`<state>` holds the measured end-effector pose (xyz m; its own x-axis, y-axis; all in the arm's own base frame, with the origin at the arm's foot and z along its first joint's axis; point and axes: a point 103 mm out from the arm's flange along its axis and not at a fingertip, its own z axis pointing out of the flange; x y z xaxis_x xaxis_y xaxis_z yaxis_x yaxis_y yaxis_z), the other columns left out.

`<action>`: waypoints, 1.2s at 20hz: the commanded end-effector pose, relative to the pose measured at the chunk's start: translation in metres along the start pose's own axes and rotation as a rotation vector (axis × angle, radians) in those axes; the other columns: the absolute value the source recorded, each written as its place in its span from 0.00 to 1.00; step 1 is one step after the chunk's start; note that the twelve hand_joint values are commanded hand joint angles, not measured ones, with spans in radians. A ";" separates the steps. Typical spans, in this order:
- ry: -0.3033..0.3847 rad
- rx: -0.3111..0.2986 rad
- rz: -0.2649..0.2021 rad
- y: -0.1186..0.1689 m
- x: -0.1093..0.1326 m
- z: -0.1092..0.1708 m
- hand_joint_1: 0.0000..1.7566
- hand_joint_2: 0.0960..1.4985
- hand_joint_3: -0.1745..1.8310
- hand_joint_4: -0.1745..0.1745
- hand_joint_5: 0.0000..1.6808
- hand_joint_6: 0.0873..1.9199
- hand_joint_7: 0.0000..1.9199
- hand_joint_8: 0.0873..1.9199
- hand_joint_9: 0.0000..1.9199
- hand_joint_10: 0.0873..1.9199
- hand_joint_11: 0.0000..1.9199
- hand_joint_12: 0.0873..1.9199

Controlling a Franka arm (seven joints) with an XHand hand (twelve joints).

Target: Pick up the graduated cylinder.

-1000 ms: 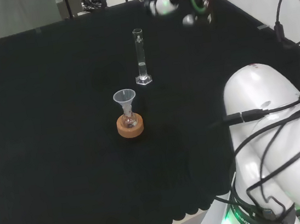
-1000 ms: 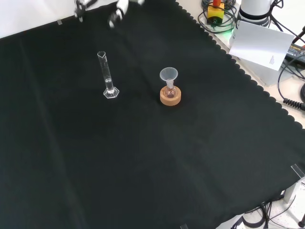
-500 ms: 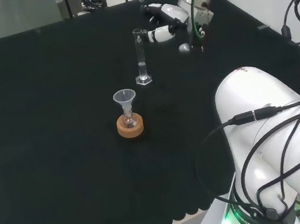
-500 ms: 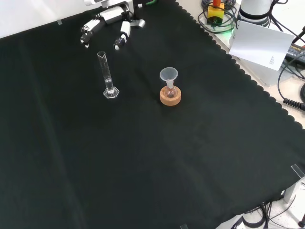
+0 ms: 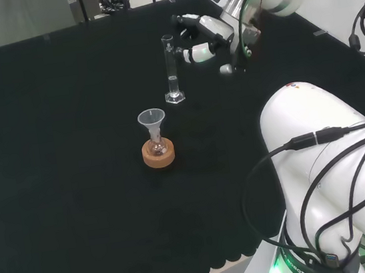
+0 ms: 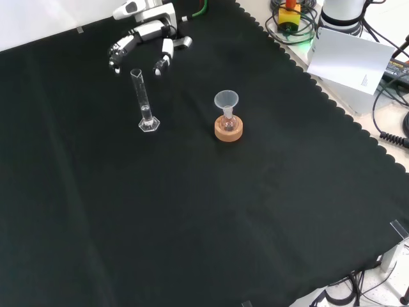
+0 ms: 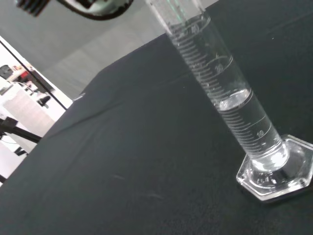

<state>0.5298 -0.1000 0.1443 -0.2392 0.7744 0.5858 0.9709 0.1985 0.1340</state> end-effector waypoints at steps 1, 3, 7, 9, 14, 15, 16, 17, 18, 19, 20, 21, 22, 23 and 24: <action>0.057 -0.025 -0.034 0.002 -0.013 0.020 0.50 0.42 0.37 0.37 0.27 0.00 0.16 0.31 0.28 0.28 0.16 0.68; 0.085 -0.028 -0.040 0.004 -0.017 0.024 0.51 0.42 0.37 0.37 0.27 0.00 0.16 0.31 0.29 0.28 0.16 0.68; 0.139 -0.018 -0.062 0.010 -0.024 0.032 0.53 0.41 0.39 0.37 0.28 0.00 0.18 0.31 0.30 0.27 0.17 0.68; 0.159 -0.013 -0.075 0.014 -0.026 0.036 0.53 0.40 0.39 0.36 0.28 0.00 0.18 0.31 0.31 0.27 0.18 0.68; 0.215 -0.022 -0.094 0.018 -0.030 0.043 0.54 0.40 0.40 0.34 0.29 0.00 0.19 0.31 0.31 0.27 0.18 0.68; 0.216 -0.019 -0.101 0.019 -0.029 0.044 0.54 0.39 0.40 0.34 0.29 0.00 0.19 0.31 0.31 0.27 0.18 0.68; 0.217 -0.014 -0.107 0.020 -0.029 0.047 0.54 0.39 0.40 0.34 0.30 0.00 0.19 0.31 0.32 0.27 0.18 0.68; 0.217 -0.010 -0.112 0.021 -0.028 0.049 0.54 0.39 0.40 0.34 0.30 0.00 0.20 0.32 0.32 0.27 0.18 0.68; 0.219 -0.007 -0.117 0.021 -0.027 0.051 0.55 0.39 0.40 0.34 0.31 0.00 0.20 0.32 0.32 0.27 0.18 0.67; 0.225 -0.005 -0.123 0.022 -0.026 0.053 0.55 0.39 0.40 0.34 0.31 0.00 0.21 0.32 0.32 0.27 0.19 0.67; 0.228 -0.001 -0.127 0.022 -0.026 0.055 0.55 0.38 0.41 0.35 0.32 0.00 0.21 0.32 0.33 0.27 0.19 0.67; 0.232 0.002 -0.131 0.023 -0.025 0.057 0.55 0.38 0.41 0.35 0.32 0.00 0.22 0.32 0.33 0.26 0.19 0.67; 0.238 0.003 -0.133 0.024 -0.024 0.059 0.56 0.38 0.41 0.35 0.32 0.00 0.22 0.32 0.33 0.26 0.19 0.67; 0.245 0.001 -0.135 0.024 -0.023 0.061 0.56 0.38 0.41 0.35 0.33 0.00 0.22 0.31 0.34 0.26 0.20 0.67; 0.254 -0.002 -0.136 0.025 -0.023 0.064 0.56 0.37 0.42 0.35 0.33 0.00 0.22 0.31 0.34 0.26 0.20 0.67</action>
<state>0.5582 -0.0827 0.0899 -0.3471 0.5915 0.7278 0.9350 0.2781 0.2200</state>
